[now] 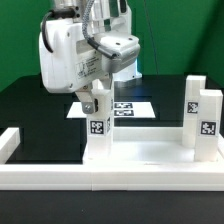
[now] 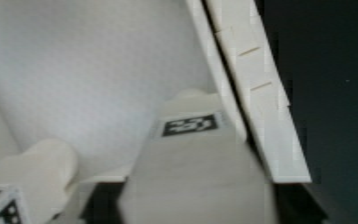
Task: Assemble desk
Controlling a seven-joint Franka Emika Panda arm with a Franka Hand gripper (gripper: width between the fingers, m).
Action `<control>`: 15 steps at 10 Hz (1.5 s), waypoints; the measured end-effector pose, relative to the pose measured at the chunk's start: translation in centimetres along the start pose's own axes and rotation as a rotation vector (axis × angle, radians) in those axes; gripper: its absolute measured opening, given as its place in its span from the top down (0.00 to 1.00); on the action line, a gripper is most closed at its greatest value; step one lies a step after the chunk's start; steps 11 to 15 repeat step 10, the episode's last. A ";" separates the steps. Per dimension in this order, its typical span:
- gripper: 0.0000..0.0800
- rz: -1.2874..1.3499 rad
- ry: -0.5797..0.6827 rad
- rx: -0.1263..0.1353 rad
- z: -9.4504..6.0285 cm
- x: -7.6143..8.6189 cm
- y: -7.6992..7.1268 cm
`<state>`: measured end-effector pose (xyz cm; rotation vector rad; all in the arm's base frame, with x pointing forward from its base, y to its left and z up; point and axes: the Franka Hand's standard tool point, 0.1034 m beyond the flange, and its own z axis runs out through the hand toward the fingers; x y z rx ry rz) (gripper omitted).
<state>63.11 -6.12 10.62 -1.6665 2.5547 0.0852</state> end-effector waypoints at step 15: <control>0.19 -0.049 -0.083 0.077 -7.1 -1.9 -0.5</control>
Offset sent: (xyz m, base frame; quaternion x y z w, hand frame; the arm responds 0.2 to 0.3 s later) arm -0.0110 0.0004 0.0646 0.0497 -0.0279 -0.0136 0.9983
